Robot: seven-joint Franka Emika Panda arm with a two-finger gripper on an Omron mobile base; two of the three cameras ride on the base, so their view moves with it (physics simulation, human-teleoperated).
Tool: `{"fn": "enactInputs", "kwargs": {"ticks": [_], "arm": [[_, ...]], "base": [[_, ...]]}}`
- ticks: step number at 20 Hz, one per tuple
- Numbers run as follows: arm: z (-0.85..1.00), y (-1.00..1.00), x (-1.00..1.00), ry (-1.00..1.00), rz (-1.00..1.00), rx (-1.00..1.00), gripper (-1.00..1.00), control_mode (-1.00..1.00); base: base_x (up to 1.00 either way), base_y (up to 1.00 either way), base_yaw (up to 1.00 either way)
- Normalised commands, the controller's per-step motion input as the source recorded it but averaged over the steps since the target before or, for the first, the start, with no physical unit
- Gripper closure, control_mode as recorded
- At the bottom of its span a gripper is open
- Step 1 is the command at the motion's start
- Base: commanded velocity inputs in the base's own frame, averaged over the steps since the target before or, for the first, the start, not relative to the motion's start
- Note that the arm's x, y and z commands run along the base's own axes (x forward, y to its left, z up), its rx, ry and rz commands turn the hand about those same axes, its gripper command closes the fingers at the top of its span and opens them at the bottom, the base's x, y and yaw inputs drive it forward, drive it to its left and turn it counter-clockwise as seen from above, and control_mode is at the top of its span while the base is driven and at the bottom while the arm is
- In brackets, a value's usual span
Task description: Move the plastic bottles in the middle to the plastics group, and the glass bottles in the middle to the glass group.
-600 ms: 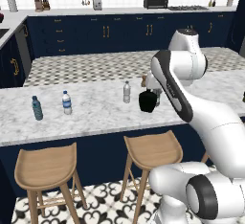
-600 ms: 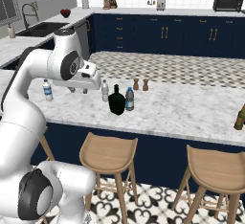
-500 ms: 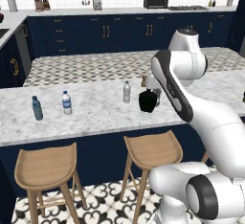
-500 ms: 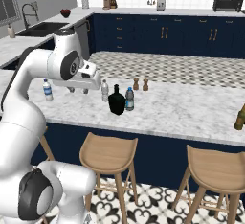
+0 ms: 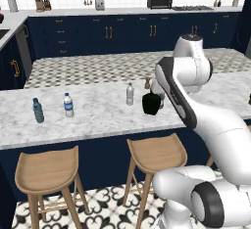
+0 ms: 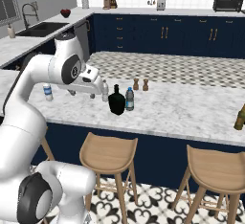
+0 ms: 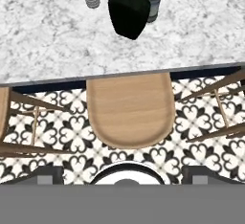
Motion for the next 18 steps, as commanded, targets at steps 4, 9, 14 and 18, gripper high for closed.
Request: {"fn": "enactInputs", "kwargs": {"ticks": [4,9,14,18], "arm": [[-0.11,-0.23,0.49,0.0,-0.22,0.0,-1.0,-1.0],[-0.21,-0.13,0.59,0.0,-0.06,0.0,-1.0,-1.0],[-0.25,-0.01,0.58,0.0,-0.02,0.0,-1.0,-1.0],[-0.25,0.0,0.58,0.03,-0.1,0.0,-1.0,-1.0]], "base": [[0.0,0.0,0.0],[0.0,0.0,0.0],[0.0,0.0,0.0],[0.0,0.0,0.0]]}}
